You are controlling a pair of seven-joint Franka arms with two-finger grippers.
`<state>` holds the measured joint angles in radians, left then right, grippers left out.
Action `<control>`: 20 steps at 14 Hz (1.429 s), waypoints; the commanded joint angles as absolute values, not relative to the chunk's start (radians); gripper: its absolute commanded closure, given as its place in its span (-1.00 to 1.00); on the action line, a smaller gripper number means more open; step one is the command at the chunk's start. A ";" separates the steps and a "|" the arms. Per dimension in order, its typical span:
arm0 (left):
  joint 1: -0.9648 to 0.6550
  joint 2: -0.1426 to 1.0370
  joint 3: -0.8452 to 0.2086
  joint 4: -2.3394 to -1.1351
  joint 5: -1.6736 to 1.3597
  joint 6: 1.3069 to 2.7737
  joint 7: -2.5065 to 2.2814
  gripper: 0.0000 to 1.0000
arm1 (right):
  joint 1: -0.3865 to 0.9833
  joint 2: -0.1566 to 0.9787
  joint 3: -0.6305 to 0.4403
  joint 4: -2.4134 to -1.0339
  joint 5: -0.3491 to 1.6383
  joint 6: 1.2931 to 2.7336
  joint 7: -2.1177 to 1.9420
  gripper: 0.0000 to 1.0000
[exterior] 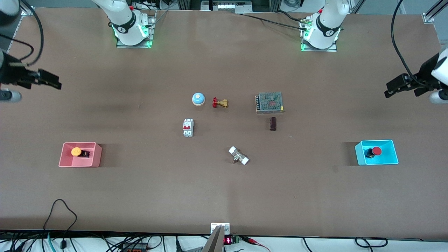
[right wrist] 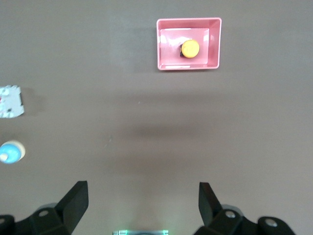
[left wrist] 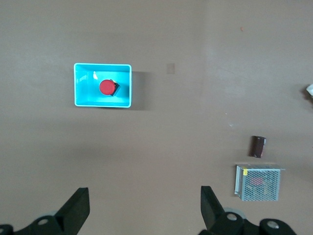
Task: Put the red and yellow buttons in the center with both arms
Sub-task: 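Reach the right gripper to the pink box while the left gripper reaches the cyan box, then grasp the yellow button with the right gripper while the left gripper grasps the red button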
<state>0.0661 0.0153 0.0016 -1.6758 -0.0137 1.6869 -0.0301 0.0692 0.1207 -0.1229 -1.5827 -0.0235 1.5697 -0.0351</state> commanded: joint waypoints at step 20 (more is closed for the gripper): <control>0.224 0.604 0.003 -1.672 0.003 2.272 0.179 -1.00 | -0.052 0.698 -0.104 -1.523 -0.069 2.201 -0.143 -1.00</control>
